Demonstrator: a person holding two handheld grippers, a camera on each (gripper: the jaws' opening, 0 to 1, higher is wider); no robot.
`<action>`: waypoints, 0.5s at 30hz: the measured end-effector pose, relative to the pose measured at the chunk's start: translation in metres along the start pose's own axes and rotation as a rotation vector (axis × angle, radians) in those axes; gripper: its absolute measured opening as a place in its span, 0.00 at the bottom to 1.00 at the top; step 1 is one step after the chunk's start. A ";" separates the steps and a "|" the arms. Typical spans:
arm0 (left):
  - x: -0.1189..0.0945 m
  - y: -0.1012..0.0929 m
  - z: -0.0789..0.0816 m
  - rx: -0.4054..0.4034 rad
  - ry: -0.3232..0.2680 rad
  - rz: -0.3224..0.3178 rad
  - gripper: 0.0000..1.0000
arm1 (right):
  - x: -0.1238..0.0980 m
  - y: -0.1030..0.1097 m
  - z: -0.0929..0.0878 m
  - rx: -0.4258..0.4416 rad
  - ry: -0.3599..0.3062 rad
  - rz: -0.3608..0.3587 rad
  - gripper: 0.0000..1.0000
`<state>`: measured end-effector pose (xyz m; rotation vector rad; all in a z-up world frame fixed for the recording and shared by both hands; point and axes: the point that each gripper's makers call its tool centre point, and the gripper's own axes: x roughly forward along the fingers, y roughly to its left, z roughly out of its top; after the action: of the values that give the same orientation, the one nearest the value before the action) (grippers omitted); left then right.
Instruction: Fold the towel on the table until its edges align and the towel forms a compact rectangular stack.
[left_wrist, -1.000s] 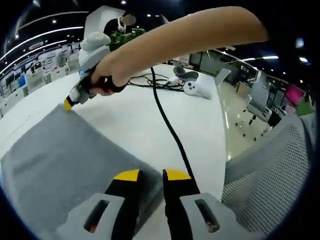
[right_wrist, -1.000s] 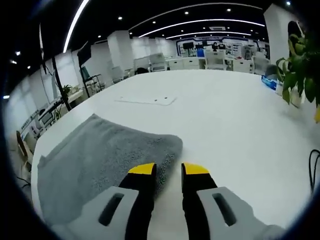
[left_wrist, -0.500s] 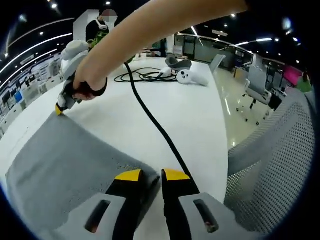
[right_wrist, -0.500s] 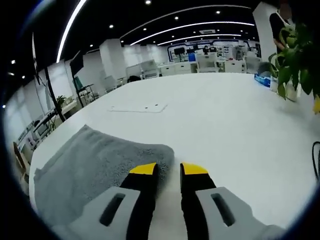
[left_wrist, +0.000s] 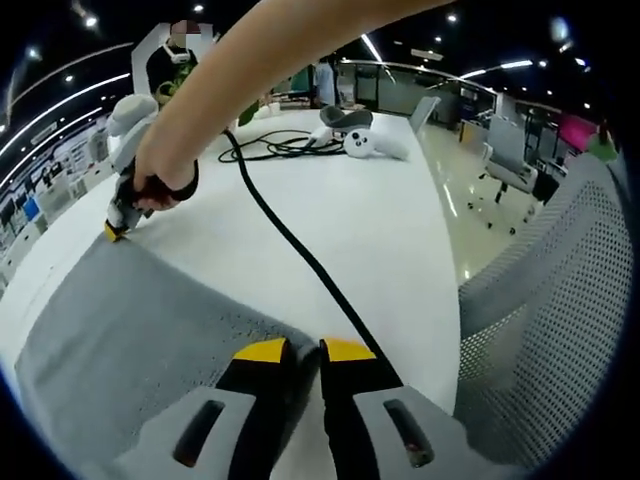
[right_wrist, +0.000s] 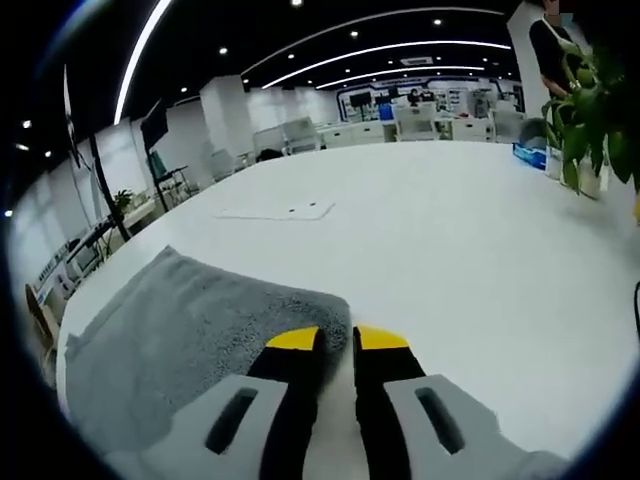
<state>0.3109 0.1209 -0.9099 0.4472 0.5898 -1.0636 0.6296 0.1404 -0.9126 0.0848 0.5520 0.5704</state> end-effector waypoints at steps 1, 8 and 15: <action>0.000 0.000 0.000 0.004 0.000 -0.001 0.13 | -0.001 0.002 0.000 -0.014 -0.002 0.010 0.07; 0.000 0.000 0.000 0.073 0.001 -0.001 0.11 | -0.010 0.008 0.001 -0.063 -0.007 0.027 0.03; -0.001 0.003 -0.001 0.051 -0.002 -0.003 0.05 | -0.015 0.013 0.002 -0.045 -0.023 0.021 0.02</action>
<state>0.3126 0.1234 -0.9102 0.4904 0.5622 -1.0835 0.6137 0.1429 -0.9010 0.0542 0.5163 0.6018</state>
